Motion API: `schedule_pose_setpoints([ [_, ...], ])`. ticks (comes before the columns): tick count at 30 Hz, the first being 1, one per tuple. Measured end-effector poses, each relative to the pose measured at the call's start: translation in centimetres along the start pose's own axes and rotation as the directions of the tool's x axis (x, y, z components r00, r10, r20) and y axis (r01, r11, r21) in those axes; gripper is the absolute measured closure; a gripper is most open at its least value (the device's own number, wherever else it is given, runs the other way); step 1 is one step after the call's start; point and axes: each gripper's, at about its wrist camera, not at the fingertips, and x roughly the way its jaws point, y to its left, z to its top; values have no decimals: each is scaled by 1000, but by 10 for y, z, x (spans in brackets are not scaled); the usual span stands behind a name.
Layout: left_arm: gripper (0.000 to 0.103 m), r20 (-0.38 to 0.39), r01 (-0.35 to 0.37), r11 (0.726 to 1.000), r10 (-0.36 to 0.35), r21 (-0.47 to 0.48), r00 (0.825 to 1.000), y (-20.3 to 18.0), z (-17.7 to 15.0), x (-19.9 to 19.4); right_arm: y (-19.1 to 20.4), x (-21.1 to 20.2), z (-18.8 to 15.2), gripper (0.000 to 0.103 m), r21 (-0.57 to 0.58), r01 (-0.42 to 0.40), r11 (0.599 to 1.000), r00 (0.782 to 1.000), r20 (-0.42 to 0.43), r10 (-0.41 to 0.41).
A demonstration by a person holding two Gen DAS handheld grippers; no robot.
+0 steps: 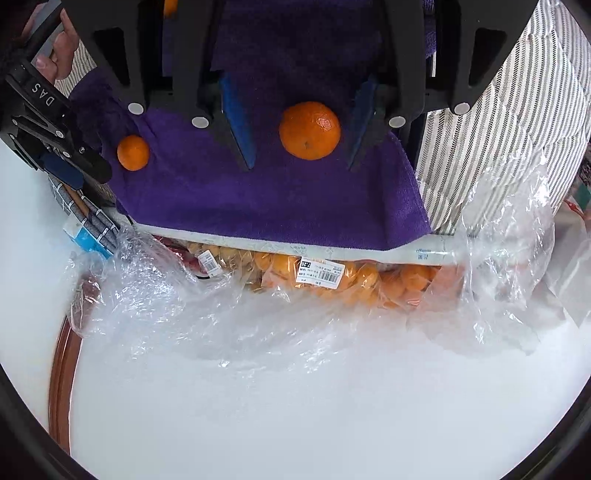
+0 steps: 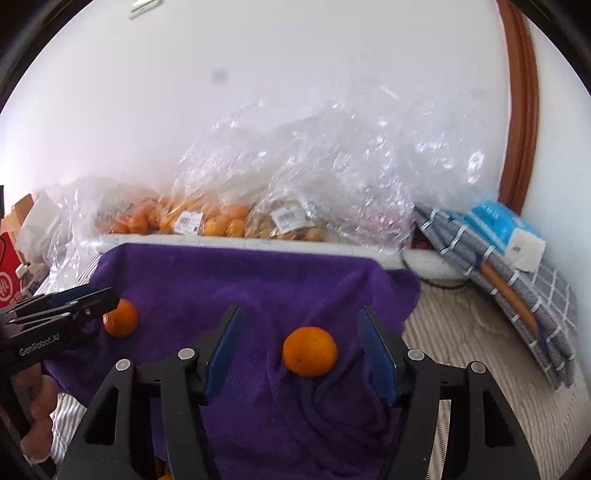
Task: Organize fruits
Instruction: 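Open both tools to set the oranges down on the purple towel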
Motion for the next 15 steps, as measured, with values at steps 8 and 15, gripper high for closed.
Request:
schedule_pose_setpoints([
  [8,55,17,-7,1000,7,8,1000,-4,-5,-37,-9,-42,-1,39,55,23,998,999,-41,-20],
  [15,55,-56,-3,999,5,32,998,-4,-39,-70,-12,-79,-33,39,96,-11,995,992,-120,22],
])
